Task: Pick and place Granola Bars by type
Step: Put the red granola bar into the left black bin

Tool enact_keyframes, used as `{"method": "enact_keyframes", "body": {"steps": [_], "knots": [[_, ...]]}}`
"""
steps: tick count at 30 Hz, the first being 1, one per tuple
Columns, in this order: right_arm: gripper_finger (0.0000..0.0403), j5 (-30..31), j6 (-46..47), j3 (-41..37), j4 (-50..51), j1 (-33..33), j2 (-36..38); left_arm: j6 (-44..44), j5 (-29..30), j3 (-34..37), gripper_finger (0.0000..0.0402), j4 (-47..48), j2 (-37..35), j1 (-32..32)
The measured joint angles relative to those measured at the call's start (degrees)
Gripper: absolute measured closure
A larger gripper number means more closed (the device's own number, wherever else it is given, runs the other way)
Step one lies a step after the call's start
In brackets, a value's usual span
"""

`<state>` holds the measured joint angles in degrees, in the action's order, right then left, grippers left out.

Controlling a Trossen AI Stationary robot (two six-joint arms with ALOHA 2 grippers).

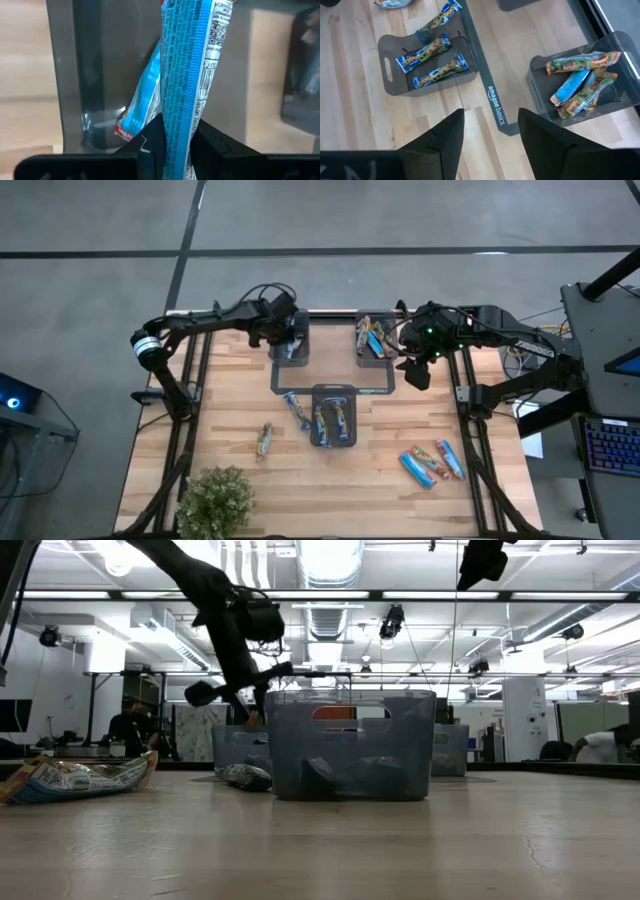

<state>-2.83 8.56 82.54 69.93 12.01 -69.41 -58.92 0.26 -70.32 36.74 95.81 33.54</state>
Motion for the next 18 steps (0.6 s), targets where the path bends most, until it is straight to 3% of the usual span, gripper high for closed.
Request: {"method": "enact_keyframes", "body": {"steps": [8,18], "knots": [[0.0225,0.0,-0.3,0.0,0.0,0.0,0.0,0.2,-0.9,3.0,0.0335,-2.2,0.0,0.3],[0.0225,-0.1,-0.2,0.0,0.1,0.0,0.0,0.9,-1.3,3.0,0.0263,-2.2,0.0,0.8]]}}
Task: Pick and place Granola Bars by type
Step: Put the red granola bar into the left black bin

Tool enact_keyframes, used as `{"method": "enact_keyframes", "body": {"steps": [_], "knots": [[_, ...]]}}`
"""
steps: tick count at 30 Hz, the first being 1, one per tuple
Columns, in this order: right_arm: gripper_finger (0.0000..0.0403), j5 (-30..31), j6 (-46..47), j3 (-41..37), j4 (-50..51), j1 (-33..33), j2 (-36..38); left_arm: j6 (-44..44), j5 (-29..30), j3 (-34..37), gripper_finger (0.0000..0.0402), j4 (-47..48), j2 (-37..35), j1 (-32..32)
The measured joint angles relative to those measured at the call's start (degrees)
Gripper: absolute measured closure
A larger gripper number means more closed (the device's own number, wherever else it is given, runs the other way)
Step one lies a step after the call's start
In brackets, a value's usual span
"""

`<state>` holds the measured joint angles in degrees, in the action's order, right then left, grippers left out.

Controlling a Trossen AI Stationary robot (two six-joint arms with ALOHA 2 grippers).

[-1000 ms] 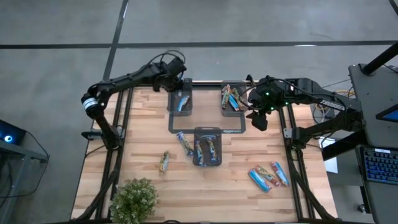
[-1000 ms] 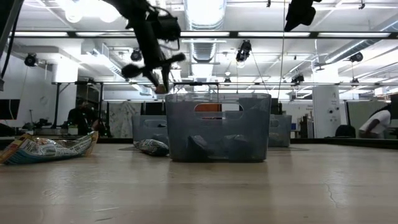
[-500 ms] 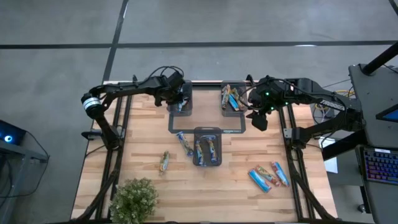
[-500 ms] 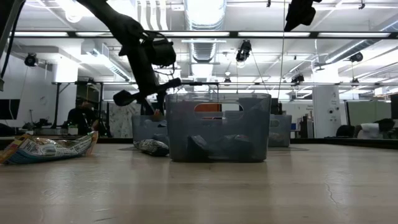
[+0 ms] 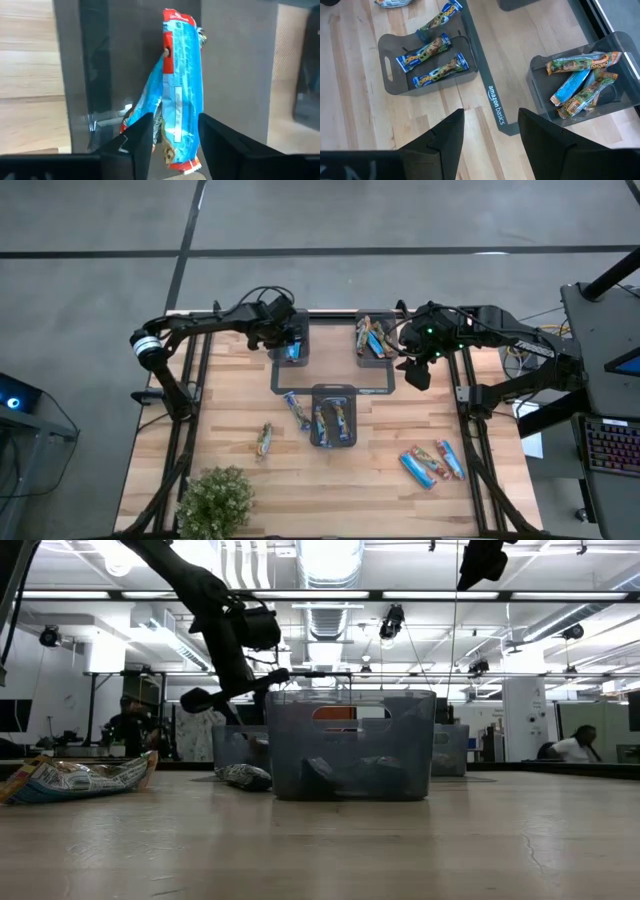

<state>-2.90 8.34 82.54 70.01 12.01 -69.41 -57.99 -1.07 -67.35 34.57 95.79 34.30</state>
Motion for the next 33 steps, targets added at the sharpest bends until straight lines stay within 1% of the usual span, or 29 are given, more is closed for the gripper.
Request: {"method": "enact_keyframes", "body": {"steps": [5,11,17,22,24,28,33], "knots": [[0.0225,-0.1,0.0,0.0,0.1,0.0,0.0,5.3,-4.3,-2.0,0.0259,0.1,0.0,0.0],[0.0225,-0.1,0.0,0.0,0.1,0.0,0.0,11.7,-4.0,-8.2,0.0280,2.5,-0.5,-1.2],[0.0225,-0.1,0.4,0.0,0.1,0.0,0.0,16.5,-3.3,-15.4,0.0331,6.8,-0.5,-2.0],[0.0225,-0.1,0.5,0.0,0.1,0.0,0.0,21.4,-0.5,-21.3,0.0382,13.8,-0.6,-3.4],[0.0225,-0.1,0.6,0.0,0.1,0.0,0.0,23.4,-0.2,-22.9,0.0396,15.8,-0.7,-4.1],[0.0225,-0.1,0.7,0.0,0.1,0.0,0.0,25.4,-0.3,-23.8,0.0401,16.8,-2.4,-5.6],[0.0225,-0.1,0.7,0.0,0.0,0.0,0.0,25.5,-0.3,-22.4,0.0401,16.9,-5.3,-6.7]]}}
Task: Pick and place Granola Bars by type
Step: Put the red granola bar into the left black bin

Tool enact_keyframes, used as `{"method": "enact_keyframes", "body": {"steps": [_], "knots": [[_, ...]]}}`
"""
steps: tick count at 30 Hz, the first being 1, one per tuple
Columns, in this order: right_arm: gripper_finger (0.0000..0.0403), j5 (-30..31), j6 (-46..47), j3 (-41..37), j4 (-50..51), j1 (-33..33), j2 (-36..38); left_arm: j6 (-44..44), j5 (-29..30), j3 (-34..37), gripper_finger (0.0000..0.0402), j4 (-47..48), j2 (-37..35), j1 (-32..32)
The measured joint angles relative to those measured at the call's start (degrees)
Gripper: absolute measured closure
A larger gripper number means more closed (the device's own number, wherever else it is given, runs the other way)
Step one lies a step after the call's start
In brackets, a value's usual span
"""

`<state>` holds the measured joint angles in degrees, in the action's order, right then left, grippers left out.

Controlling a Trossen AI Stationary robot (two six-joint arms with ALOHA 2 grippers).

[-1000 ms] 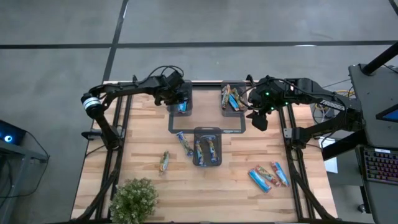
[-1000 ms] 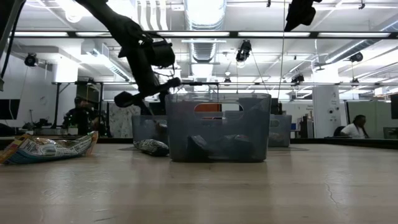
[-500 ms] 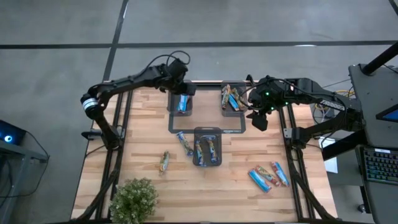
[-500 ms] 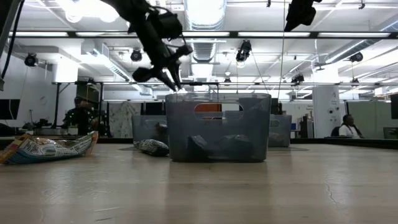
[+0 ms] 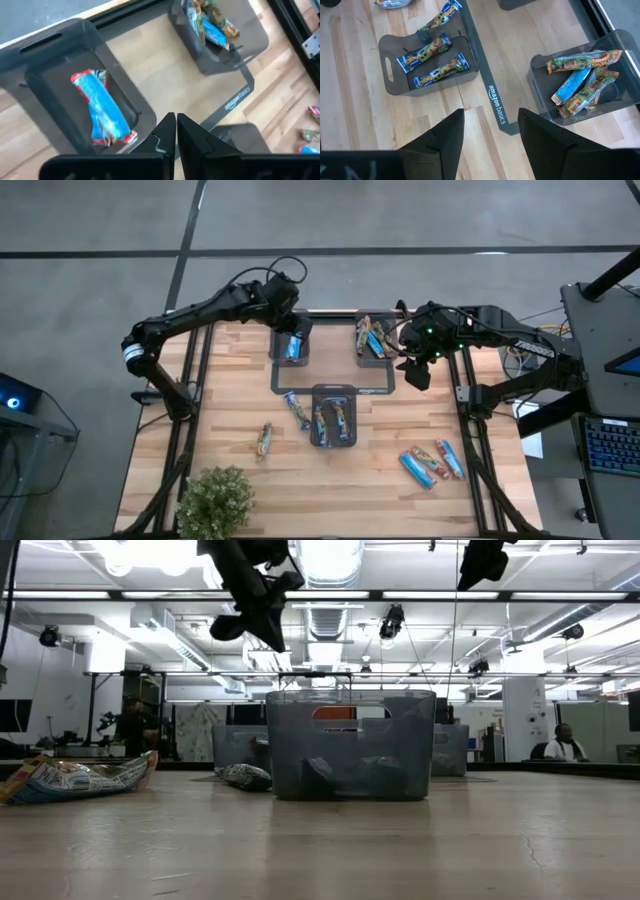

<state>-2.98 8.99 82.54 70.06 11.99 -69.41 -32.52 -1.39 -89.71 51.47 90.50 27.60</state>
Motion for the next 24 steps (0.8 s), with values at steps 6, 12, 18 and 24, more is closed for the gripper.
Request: {"method": "enact_keyframes", "body": {"steps": [6,12,18,24], "knots": [[0.0225,0.0,0.0,0.0,0.0,0.0,0.0,1.4,0.0,1.7,0.0401,0.4,-3.3,-0.9],[0.0225,0.0,0.0,0.0,0.0,0.0,0.0,3.9,-0.7,1.9,0.0401,1.2,-7.5,-3.5],[0.0225,0.0,0.0,0.0,-0.1,0.0,0.0,8.7,-2.6,1.8,0.0402,1.6,-12.1,-7.8],[0.0225,0.0,0.0,0.0,-0.1,0.0,0.0,12.6,-4.3,1.8,0.0402,2.3,-16.0,-11.3]]}}
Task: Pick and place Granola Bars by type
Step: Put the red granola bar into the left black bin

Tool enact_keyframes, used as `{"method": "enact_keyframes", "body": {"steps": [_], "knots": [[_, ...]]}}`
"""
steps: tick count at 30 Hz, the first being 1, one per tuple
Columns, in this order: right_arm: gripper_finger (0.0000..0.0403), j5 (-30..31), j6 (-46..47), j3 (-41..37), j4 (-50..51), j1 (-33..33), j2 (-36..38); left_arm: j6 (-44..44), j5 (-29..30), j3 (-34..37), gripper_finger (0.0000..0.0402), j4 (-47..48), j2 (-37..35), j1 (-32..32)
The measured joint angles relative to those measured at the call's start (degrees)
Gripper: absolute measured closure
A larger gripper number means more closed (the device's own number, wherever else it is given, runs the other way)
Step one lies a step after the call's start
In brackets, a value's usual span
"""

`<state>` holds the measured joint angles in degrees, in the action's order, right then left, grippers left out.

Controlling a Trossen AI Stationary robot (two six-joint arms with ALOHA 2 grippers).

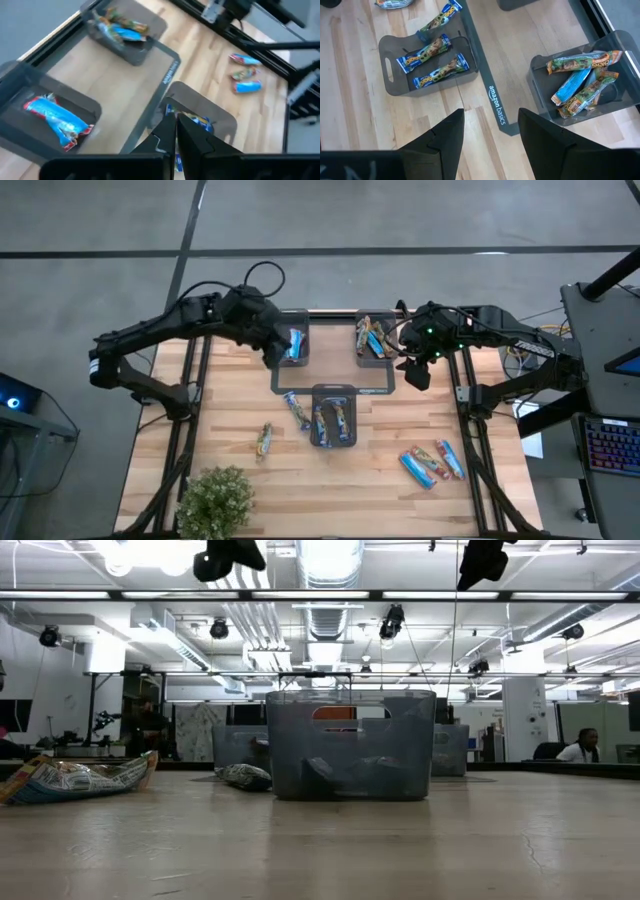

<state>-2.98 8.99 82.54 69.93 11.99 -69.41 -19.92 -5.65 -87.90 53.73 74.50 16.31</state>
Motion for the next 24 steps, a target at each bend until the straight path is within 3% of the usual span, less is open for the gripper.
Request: {"method": "enact_keyframes", "body": {"steps": [8,17,24], "knots": [[0.0225,0.0,0.0,0.0,0.0,0.0,0.0,4.5,-3.0,0.0,0.0402,3.0,-1.8,-5.0],[0.0225,-2.0,0.0,0.0,0.2,-0.3,0.0,8.2,-3.6,0.1,0.0401,12.6,-1.8,-10.7],[0.0225,-2.1,0.3,0.0,0.2,-0.8,0.0,9.2,-3.6,3.6,0.0401,13.0,-1.9,-14.0]]}}
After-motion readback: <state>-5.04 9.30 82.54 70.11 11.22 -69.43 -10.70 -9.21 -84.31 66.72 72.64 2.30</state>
